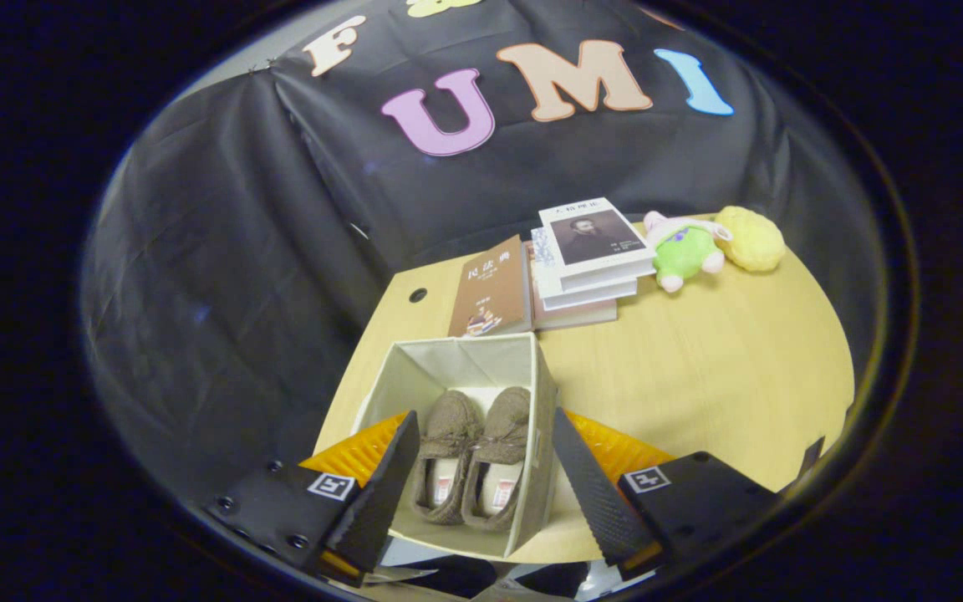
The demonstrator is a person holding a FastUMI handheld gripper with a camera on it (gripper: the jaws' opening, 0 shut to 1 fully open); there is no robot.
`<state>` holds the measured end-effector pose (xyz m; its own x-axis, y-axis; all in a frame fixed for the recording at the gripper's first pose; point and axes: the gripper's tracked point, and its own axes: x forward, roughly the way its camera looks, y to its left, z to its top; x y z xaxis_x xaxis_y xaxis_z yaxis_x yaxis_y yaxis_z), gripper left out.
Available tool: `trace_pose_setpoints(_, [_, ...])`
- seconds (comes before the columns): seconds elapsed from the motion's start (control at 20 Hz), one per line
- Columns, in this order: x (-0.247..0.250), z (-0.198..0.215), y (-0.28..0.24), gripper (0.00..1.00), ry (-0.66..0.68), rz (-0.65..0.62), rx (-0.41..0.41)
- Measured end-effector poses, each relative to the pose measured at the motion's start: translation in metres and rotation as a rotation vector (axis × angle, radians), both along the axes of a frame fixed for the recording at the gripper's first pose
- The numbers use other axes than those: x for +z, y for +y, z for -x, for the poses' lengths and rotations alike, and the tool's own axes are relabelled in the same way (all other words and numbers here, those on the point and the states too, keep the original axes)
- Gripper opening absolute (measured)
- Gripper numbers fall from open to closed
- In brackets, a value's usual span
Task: Open the storage box then place both shoes into the box .Put the left shoe in first, then the right shoe, with the right side of both shoes facing outward in a uniform manner.
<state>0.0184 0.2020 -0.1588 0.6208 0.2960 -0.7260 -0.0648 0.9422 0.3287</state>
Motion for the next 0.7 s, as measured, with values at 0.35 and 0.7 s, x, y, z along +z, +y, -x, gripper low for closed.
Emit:
trace_pose_setpoints(0.35, [0.051, -0.005, -0.036, 1.0, -0.23, 0.068, 0.074])
trace_pose_setpoints(0.7, [0.102, -0.001, -0.102, 1.0, -0.463, 0.154, 0.065])
